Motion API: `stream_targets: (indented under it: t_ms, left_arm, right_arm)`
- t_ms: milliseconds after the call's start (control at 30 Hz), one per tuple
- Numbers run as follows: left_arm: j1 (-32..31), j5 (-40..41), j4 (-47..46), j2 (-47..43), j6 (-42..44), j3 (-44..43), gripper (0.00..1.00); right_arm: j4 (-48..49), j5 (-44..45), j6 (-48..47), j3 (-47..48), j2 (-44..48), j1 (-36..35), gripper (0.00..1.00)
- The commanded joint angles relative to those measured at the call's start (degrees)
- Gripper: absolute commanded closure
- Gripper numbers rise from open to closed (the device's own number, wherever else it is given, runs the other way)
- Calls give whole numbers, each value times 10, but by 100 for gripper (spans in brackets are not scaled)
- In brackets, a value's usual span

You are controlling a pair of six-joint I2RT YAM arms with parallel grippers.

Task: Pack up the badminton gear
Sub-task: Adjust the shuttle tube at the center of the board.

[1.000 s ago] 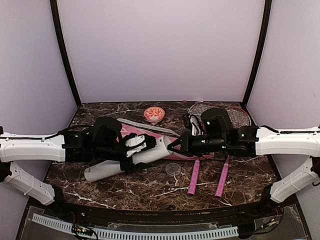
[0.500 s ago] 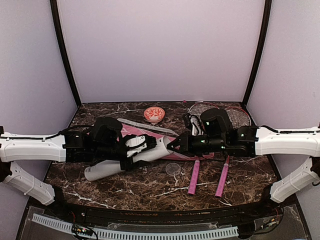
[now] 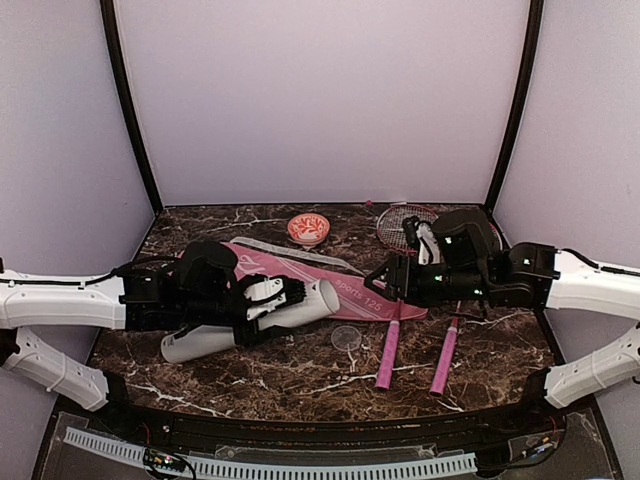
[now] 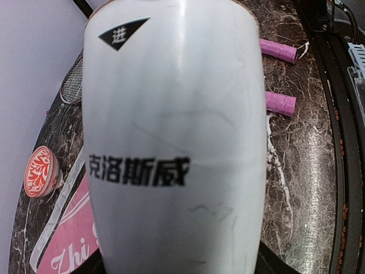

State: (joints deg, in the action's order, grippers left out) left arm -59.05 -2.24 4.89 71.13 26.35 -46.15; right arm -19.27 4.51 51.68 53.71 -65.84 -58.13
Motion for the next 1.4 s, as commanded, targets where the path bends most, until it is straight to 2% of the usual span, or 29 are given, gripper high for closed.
stream_targets:
  t_ms: [0, 133, 333, 500, 633, 800, 933, 1367]
  left_arm:
    - [-3, 5, 7, -42, -10, 27, 34]
    - [-3, 11, 12, -64, -23, 45, 34]
    - [-2, 25, 5, -82, -37, 63, 34]
    - [-2, 29, 3, -73, -32, 60, 34]
    - [-3, 31, 3, -70, -28, 60, 34]
    - [-2, 31, 1, -71, -27, 60, 34]
    - [-2, 29, 3, -70, -27, 59, 34]
    - [-2, 24, 0, -64, -24, 57, 34]
  right_arm:
    - [-73, 39, -12, -11, -16, -5, 39]
    - [-65, 40, -7, -8, -51, -8, 33]
    - [-71, 45, -8, 21, -129, -9, 34]
    - [-99, 70, -12, 55, -194, -10, 41]
    - [-105, 68, -23, 83, -248, -10, 51]
    - [-111, 85, -37, 112, -313, -10, 57]
    - [-137, 102, -44, 152, -363, -10, 67]
    - [-117, 90, -68, 169, -416, 1, 77]
